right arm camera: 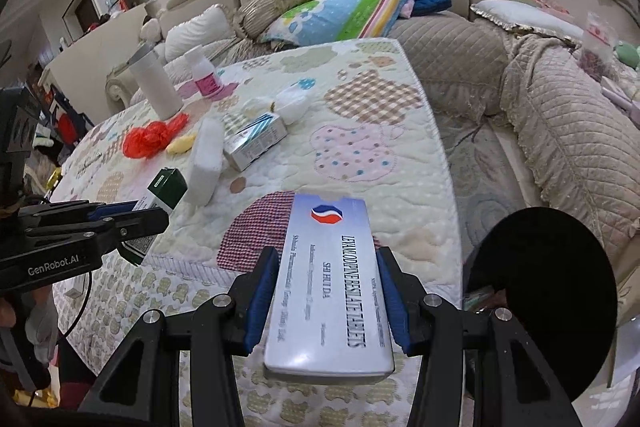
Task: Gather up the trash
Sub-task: 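Carry the green box and white tablet box over the black bin, then open both tools to drop the two boxes into the bin, then move both tools back to the items on the bed, then grasp the white foam block with the left tool while the right grasps the Tobrex box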
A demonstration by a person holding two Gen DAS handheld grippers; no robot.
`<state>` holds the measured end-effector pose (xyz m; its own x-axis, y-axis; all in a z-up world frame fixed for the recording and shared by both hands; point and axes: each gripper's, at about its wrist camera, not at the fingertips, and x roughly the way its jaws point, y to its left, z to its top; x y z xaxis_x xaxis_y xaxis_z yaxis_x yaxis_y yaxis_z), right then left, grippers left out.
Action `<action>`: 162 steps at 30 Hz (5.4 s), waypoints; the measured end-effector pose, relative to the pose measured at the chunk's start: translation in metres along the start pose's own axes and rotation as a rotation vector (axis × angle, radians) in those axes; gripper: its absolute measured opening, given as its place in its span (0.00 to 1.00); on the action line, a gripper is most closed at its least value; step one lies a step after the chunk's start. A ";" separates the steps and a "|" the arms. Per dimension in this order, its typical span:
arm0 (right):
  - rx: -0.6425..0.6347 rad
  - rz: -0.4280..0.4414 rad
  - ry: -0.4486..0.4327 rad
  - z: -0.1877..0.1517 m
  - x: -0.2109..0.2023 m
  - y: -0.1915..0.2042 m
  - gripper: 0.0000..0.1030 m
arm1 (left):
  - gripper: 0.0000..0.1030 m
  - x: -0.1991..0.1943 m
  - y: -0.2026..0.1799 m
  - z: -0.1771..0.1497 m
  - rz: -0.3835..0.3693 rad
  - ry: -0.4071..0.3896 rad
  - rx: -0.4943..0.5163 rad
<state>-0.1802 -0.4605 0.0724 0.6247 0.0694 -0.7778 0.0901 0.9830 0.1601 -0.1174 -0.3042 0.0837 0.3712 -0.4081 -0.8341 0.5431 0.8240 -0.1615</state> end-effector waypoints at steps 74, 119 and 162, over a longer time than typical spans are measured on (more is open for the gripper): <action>0.301 -0.259 -0.015 -0.030 -0.050 -0.173 0.44 | 0.22 0.084 -0.195 0.041 -0.247 0.109 0.212; 0.148 -0.086 0.048 0.000 0.008 -0.062 0.51 | 0.40 0.032 -0.002 0.041 -0.001 -0.012 -0.116; 0.080 0.122 0.156 0.108 0.155 0.080 0.51 | 0.26 0.011 0.145 0.016 0.039 0.018 -0.389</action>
<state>0.0072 -0.3897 0.0306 0.5075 0.2186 -0.8335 0.0866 0.9495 0.3017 -0.0227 -0.1958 0.0596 0.3706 -0.3689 -0.8524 0.2012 0.9278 -0.3141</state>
